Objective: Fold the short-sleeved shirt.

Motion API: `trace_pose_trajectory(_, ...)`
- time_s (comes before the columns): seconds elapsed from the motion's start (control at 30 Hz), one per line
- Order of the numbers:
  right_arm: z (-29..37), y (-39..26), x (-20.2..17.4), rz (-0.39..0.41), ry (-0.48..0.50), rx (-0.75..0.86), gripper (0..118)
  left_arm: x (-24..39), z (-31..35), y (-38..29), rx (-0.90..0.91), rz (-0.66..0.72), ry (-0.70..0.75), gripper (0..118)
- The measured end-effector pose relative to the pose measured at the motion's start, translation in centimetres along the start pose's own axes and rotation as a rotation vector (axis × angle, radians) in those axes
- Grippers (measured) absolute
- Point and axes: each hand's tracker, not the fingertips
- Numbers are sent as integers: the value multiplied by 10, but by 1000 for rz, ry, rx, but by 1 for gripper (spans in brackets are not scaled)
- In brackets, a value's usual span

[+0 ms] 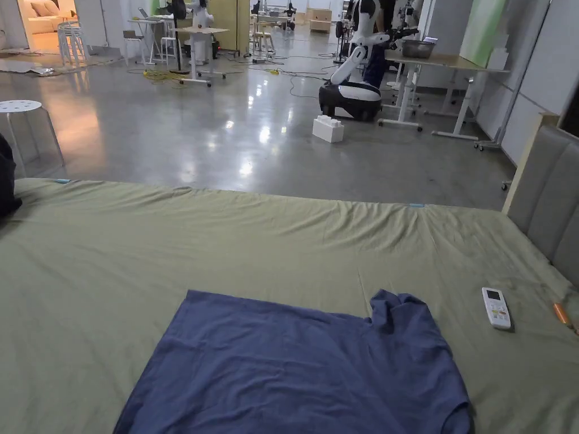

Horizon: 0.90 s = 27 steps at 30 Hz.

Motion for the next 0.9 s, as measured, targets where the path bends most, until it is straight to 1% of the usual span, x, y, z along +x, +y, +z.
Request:
trace_pose_trajectory(0.03,0,3,4,-8,-10,9,26,0,5,0,5,2,-1,9)
trace_pose_trajectory(0.07,5,5,5,-28,-25,34,42,2,10,1,13,-1,5,16)
trace_pose_trajectory(0.1,11,9,7,-49,-37,67,61,4,14,2,39,-9,25,28)
trace_pose_trajectory(0.13,9,14,12,-69,-42,94,79,5,19,5,78,-19,49,47)
trace_pose_trajectory(0.17,13,21,14,-87,-44,133,85,8,26,9,108,-21,52,56)
trace_pose_trajectory(0.23,28,38,17,-114,-50,226,86,14,41,20,184,-6,40,63)
trace_pose_trajectory(0.27,32,47,16,-127,-48,272,87,19,50,26,233,-1,35,64)
trace_pose_trajectory(0.33,46,66,14,-162,-39,391,92,30,68,41,354,-4,22,66)
trace_pose_trajectory(0.43,67,91,5,-203,-33,564,92,50,94,58,553,3,8,66)
trace_pose_trajectory(0.5,79,105,-3,-213,-45,673,92,65,109,67,693,-3,11,66)
trace_pose_trajectory(0.57,93,114,-16,-243,-45,748,90,79,120,73,789,-12,27,66)
trace_pose_trajectory(0.6,98,118,-20,-241,-57,795,89,86,124,76,832,-15,33,66)
trace_pose_trajectory(0.63,102,121,-23,-230,-75,843,83,92,129,76,871,-20,43,65)
trace_pose_trajectory(0.67,103,122,-26,-252,-63,852,75,98,134,77,906,-23,53,63)
trace_pose_trajectory(0.7,105,125,-32,-243,-68,878,61,104,138,76,945,-26,60,58)
trace_pose_trajectory(0.73,106,127,-35,-236,-65,886,40,108,140,78,972,-29,70,42)
trace_pose_trajectory(0.77,107,127,-38,-236,-69,893,24,112,144,77,993,-31,82,24)
trace_pose_trajectory(0.8,108,129,-41,-217,-84,921,17,117,147,76,1015,-40,91,11)
trace_pose_trajectory(0.9,107,131,-45,-211,-63,917,13,124,151,73,1040,-44,124,10)
